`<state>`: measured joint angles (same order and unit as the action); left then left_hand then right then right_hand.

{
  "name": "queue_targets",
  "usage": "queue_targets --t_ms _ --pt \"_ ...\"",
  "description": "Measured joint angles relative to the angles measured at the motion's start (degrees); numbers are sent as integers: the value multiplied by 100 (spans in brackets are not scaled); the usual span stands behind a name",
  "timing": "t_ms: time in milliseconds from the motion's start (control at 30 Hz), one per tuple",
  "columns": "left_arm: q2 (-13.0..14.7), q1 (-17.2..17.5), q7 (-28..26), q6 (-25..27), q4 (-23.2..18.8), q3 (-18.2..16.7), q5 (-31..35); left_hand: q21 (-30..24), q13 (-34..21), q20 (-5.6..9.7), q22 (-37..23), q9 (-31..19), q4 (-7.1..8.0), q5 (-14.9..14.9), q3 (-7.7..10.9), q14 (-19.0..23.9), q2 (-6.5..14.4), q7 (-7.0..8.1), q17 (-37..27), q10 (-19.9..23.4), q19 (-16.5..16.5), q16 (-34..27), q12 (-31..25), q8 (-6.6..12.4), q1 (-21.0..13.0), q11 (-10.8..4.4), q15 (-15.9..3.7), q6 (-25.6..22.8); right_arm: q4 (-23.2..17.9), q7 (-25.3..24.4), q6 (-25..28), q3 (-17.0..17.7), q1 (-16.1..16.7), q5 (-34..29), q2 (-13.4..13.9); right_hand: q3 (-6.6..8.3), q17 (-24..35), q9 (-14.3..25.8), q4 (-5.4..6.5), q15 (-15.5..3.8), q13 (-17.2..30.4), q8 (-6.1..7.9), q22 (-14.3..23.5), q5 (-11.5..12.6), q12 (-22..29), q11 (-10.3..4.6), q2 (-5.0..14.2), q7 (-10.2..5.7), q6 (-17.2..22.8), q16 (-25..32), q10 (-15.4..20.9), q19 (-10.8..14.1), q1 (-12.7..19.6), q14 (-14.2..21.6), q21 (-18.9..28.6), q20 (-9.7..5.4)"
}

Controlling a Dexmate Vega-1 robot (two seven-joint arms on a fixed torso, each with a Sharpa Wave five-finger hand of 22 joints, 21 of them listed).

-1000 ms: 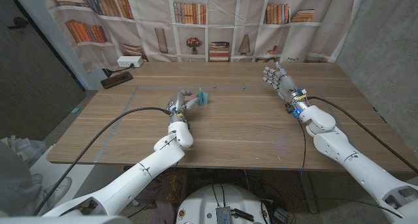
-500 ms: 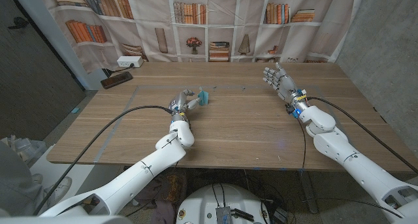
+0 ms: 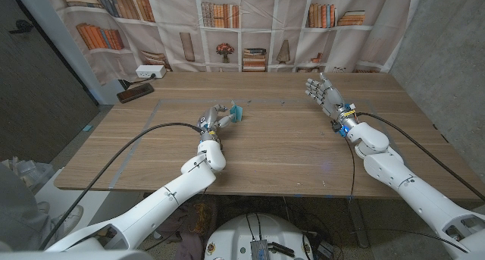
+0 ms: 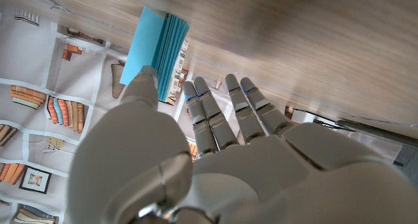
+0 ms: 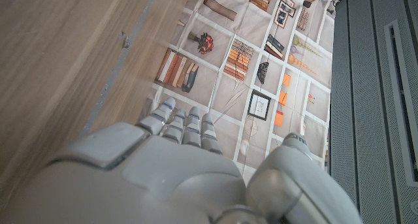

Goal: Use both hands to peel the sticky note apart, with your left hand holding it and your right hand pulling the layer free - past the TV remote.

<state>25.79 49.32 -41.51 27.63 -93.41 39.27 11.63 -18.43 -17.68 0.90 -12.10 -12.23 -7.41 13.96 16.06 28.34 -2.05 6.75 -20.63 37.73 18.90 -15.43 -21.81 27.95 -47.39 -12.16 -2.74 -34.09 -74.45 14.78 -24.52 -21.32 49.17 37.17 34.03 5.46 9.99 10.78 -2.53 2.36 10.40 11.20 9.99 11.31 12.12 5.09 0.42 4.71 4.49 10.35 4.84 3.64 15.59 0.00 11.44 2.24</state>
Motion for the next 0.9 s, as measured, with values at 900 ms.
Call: queue_targets --t_ms 900 --pt "26 -73 166 -390 227 37 -55 27 0 -91 -30 51 55 0 -56 0 -66 -21 1 -20 -134 42 32 -23 66 20 0 22 120 -13 33 -27 -90 -35 -30 17 0 0 -16 0 0 0 0 0 0 0 23 0 0 0 0 0 23 0 0 0"
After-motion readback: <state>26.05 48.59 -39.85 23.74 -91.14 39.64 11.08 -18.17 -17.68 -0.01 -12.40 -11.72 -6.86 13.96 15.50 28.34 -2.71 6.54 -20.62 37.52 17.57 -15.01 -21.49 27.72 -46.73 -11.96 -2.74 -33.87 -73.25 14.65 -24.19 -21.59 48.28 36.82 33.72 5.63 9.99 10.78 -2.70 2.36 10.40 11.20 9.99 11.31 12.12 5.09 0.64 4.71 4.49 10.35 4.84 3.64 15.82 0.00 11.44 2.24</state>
